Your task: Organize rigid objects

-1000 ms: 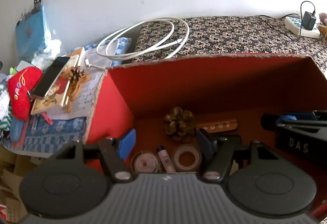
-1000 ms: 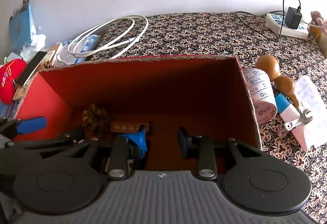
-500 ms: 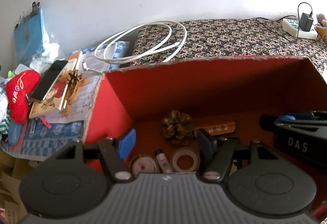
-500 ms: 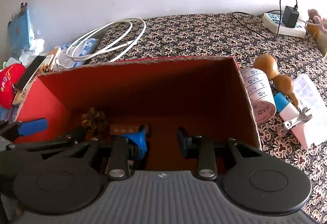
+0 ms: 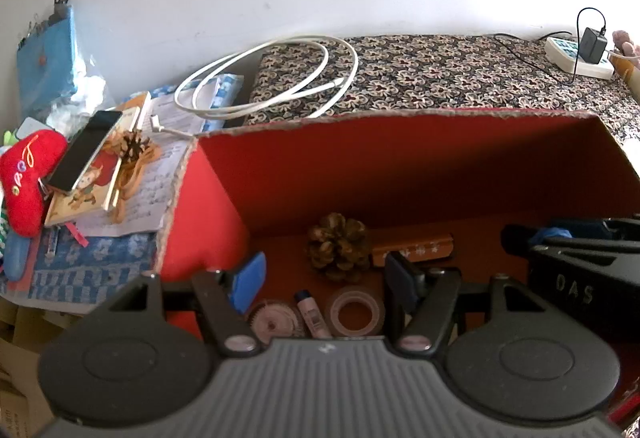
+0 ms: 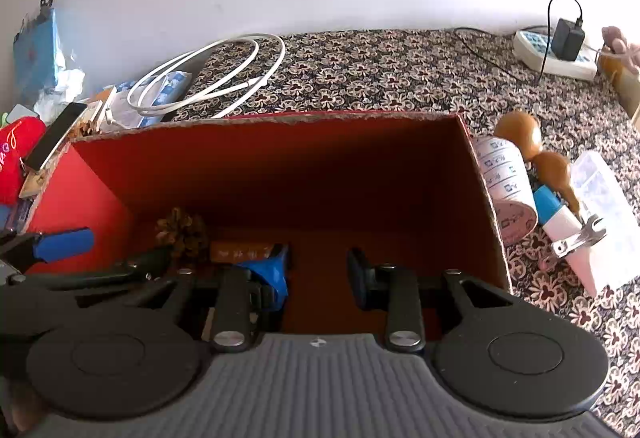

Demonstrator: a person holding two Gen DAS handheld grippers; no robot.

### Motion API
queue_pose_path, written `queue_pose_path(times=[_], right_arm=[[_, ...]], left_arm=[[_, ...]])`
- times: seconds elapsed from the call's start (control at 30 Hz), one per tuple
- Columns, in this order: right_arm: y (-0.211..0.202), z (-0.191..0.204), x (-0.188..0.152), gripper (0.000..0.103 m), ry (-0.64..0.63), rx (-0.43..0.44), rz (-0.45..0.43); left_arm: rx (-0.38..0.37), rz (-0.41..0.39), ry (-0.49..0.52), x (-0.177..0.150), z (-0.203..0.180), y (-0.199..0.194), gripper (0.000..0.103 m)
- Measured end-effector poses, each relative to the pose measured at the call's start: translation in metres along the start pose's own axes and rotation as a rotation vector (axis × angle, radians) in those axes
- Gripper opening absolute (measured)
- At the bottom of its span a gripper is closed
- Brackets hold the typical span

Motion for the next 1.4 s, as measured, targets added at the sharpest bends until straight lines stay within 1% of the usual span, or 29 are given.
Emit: queue_pose_path(times=[0.13,0.97,1.2,1.4], right_arm=[[0.0006,-0.0012,-0.0008,0.016,0.024,0.002,0.004],[-0.0006,-0.0005,-0.0007,0.016,0.012,0.0,-0.001],[-0.0002,0.0002,-0.001,0.016,0.009,0.003,0.0],[0.0007,0.0,-0.0009,0.016,0.009,0.007,0.002]], left_arm=[[0.003,-0.002,-0.002,0.0001,0.0004,0.0,0.068],[0.008,0.002,0.01,0.0002,0.0,0.0009,0.068],[0.005,-0.006,0.013,0.0004,-0.0004,-0.0003,0.068],[0.01,-0.033,0.002,0.0029,0.0017,-0.0033,0.069]])
Point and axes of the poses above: each gripper's, at about its wrist camera, not at the fingertips, and y roughly the way its jaws point, z to its left, x to its top, the point moved 9 cm from there along y, roughly the way its jaws point, and after that the axes turned 10 degrees about -z, right-handed, at the moved point
